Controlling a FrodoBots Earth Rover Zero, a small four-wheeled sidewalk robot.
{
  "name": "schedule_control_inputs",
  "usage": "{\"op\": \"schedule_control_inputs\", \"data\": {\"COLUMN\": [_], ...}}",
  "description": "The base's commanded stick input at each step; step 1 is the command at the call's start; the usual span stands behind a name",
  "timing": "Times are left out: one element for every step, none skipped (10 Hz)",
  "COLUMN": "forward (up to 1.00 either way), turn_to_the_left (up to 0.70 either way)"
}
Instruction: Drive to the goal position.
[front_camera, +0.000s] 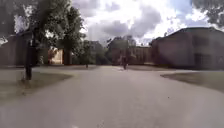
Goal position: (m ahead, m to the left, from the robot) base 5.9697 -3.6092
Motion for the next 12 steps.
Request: {"op": "schedule_control_inputs", "data": {"forward": [0.85,0.85,0.85,0.85,0.85,0.85,0.85,0.85,0.85,0.85,0.85,0.85], "turn_to_the_left": [0.0,0.0,0.0,0.0,0.0,0.0,0.0,0.0,0.0,0.0,0.0,0.0]}}
